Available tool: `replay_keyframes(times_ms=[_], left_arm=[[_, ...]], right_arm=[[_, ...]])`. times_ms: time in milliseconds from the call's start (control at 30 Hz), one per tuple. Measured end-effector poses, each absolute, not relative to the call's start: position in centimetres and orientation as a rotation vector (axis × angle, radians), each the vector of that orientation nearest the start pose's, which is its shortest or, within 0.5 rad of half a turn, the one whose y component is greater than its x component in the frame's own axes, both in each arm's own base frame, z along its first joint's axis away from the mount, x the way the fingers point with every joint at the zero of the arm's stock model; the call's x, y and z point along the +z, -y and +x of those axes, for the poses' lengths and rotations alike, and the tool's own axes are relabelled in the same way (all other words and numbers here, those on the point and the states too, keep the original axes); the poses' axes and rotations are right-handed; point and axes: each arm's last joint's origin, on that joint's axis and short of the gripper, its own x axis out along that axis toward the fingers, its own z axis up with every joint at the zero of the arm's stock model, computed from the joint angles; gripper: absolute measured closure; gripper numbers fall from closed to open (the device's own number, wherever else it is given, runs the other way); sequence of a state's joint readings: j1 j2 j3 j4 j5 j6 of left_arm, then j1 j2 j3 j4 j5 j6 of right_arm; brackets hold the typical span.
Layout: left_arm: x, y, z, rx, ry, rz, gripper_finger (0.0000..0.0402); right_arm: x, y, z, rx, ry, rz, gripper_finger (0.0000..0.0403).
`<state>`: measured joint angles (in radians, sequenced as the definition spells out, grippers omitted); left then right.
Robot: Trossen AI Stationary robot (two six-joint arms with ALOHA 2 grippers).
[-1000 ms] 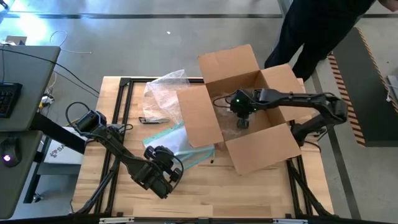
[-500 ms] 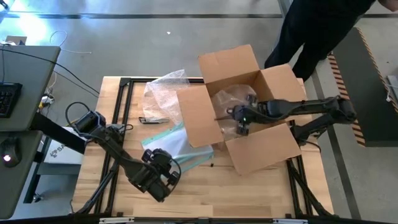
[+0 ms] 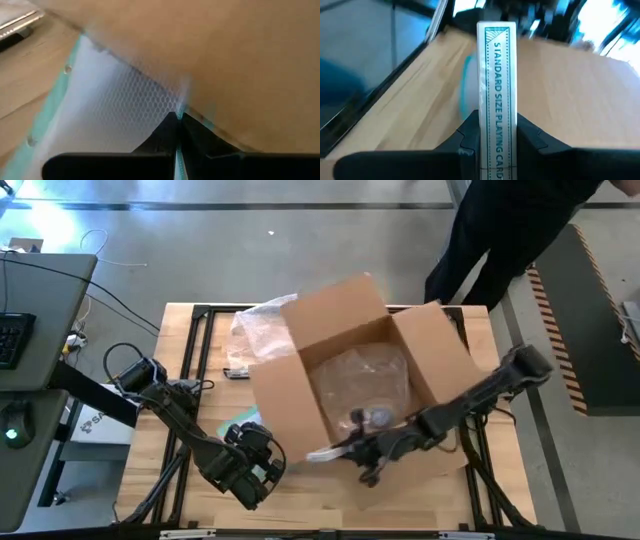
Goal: Unpack boxes
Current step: Put the blue game card into the white zip bag
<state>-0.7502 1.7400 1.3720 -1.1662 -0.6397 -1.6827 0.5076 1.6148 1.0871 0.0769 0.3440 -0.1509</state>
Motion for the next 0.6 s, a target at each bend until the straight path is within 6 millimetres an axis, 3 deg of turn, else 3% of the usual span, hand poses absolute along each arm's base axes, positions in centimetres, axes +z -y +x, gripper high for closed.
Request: replay_keyframes(times_ms=[133,267,400,600], left_arm=[[24.3,20.6,24.4,0.782,-0.839,-0.550,0.0402],[24.2,20.6,24.4,0.796,-0.825,-0.561,0.0402],[24.1,20.6,24.4,0.795,-0.821,-0.563,0.0402],[24.0,20.8,24.3,0.786,-0.822,-0.562,0.0402]], right_arm=[[24.2,-18.3,34.7,0.270,-0.324,-0.347,0.0355],[22.7,-19.0,36.2,0.242,-0.453,-0.440,0.0355],[22.2,-18.1,35.7,0.141,-0.619,-0.521,0.0355],[21.1,-15.1,34.5,-0.070,-0.839,-0.669,0.0355]])
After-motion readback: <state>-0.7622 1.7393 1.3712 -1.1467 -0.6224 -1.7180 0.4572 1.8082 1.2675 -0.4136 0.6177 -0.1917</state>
